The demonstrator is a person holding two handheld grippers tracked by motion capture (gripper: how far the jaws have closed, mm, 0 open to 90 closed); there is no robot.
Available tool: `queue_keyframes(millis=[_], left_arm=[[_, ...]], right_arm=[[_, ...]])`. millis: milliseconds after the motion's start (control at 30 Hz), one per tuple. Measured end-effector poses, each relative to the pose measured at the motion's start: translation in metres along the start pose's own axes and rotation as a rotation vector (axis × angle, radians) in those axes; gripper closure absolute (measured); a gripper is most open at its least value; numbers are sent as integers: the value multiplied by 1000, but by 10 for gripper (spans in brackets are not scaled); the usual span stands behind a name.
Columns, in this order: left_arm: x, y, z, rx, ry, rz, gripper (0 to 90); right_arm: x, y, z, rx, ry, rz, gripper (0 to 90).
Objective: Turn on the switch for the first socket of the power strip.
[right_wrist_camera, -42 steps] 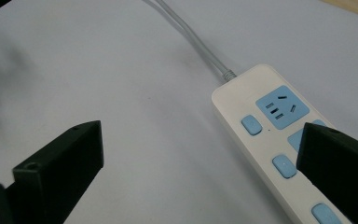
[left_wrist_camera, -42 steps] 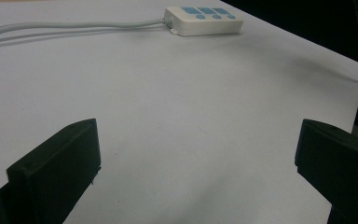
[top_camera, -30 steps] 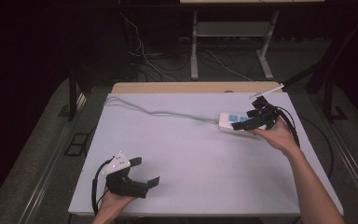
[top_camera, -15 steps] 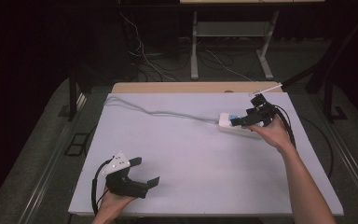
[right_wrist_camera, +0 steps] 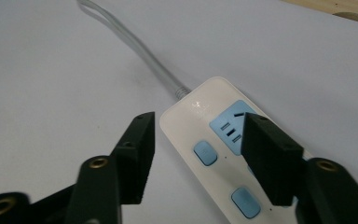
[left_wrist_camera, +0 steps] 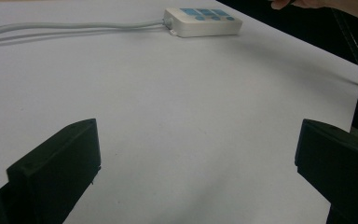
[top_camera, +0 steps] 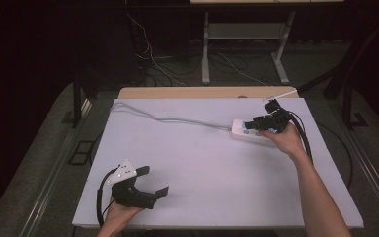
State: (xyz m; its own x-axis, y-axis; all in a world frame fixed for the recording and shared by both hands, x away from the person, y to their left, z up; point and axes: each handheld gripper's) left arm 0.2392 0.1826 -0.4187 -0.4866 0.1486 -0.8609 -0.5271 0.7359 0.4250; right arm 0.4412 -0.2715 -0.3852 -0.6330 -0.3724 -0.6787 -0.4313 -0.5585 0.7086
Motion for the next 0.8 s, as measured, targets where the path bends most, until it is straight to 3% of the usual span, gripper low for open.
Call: queue_keyframes(millis=[167,233,267,400,800], left_arm=[[0,1,1,-5,1,-1,0],[0,1,1,-5,1,-1,0],[0,1,0,-5,0,-1,0],[0,1,1,-4,2,-1,0],[0,1,2,-9,2,-3,0]], right_arm=[[1,-5,-3,-3,3,1,682],[1,-7,-3,-2,2,8,714],[2,-11,-3,-2,13,19,778],[2,-16,-1,2,54,35,886],[4,-29,-1,-3,67,47,895]])
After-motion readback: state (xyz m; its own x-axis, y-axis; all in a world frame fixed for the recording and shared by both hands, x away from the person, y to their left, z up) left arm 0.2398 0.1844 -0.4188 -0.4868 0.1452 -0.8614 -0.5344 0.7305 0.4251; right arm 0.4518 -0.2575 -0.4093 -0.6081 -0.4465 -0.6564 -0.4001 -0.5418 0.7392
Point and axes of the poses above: each handheld gripper's, and its own axes: y roughly backward along the jaws, x roughly out of its underside, z roughly to its left, and after that the axes turned 4 degrees about y, right-handed
